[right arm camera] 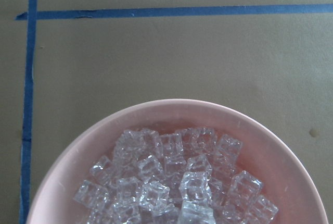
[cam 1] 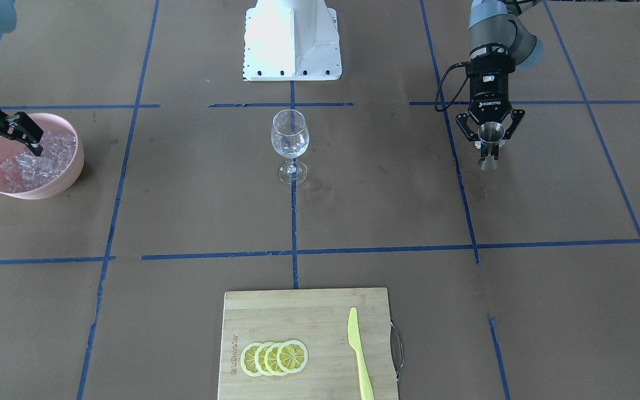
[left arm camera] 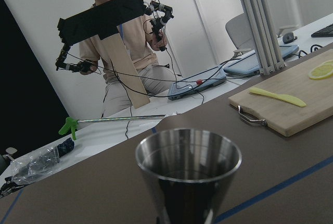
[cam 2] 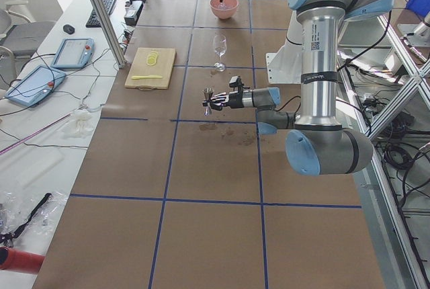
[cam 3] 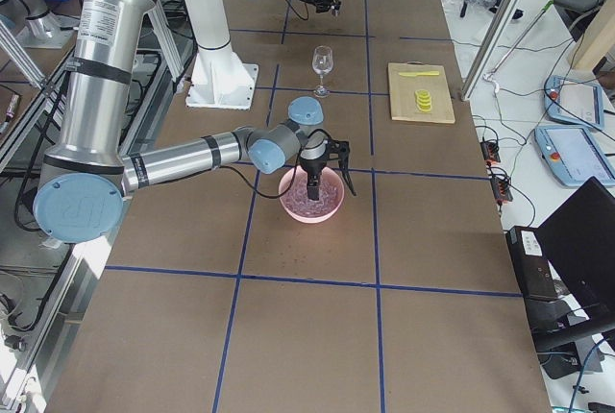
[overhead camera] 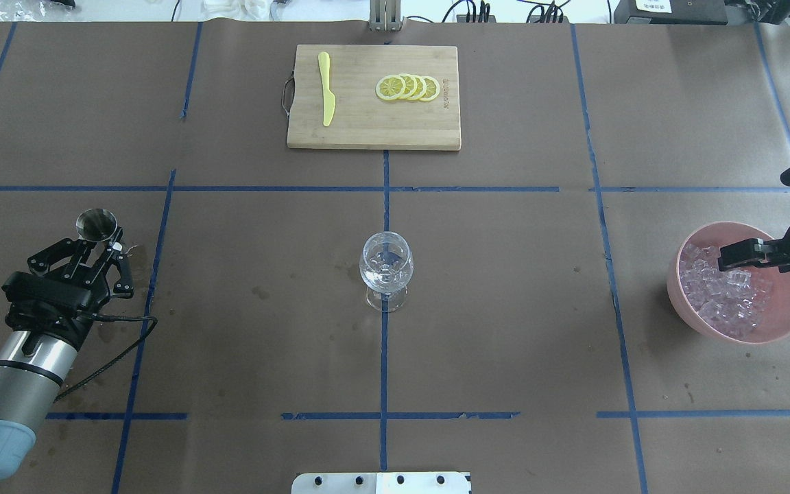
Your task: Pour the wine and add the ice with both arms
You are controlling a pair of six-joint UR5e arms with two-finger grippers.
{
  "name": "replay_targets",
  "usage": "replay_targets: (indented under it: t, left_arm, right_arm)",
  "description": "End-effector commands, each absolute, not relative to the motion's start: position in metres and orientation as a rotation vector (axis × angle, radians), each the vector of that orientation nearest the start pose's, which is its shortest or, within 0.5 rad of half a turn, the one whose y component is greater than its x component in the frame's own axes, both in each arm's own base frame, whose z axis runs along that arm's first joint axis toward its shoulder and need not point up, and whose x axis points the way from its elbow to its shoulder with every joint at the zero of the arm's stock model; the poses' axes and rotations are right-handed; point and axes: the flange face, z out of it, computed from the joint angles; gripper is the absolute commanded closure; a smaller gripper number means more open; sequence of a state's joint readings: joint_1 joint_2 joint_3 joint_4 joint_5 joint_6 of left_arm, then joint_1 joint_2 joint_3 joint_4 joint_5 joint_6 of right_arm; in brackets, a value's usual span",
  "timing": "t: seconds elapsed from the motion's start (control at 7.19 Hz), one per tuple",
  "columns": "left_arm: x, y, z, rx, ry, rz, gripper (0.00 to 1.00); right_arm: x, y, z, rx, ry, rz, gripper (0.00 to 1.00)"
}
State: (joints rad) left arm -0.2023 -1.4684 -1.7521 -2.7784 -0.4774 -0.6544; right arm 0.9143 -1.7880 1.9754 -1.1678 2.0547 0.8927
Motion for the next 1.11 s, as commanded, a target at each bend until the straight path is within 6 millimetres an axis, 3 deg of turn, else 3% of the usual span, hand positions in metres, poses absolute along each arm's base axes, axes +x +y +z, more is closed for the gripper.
replay_targets:
  t: [0.0,0.28,0.42,0.56,0.97]
  left_arm:
    - [0.3676,-0.3012,0.4728,1.354,0.485,-0.116,1.0]
    - [0.3682,-0.3011,0.4743,1.341,0.516,-0.151,1.0]
    - [0.3681,-0.3011,0.4736,1.338,0.526,-0.162,1.0]
    - [0.3683,-0.3011,0.4743,1.338,0.526,-0.163,1.0]
    - [0.3692,-0.3013,0.4786,1.321,0.558,-0.206,1.0]
  right_arm:
    - [-0.2062,-0.3849,0.538,0.057,-0.714,0.059,0.01]
    - [-0.2082,-0.3831,0.5391,0.051,-0.711,0.054,0.06]
    - [-0.2086,-0.3836,0.5393,0.052,-0.711,0.052,0.15]
    - [-0.208,-0.3839,0.5395,0.051,-0.71,0.054,0.3]
    - [-0.2091,-0.3843,0.5458,0.044,-0.698,0.048,0.38]
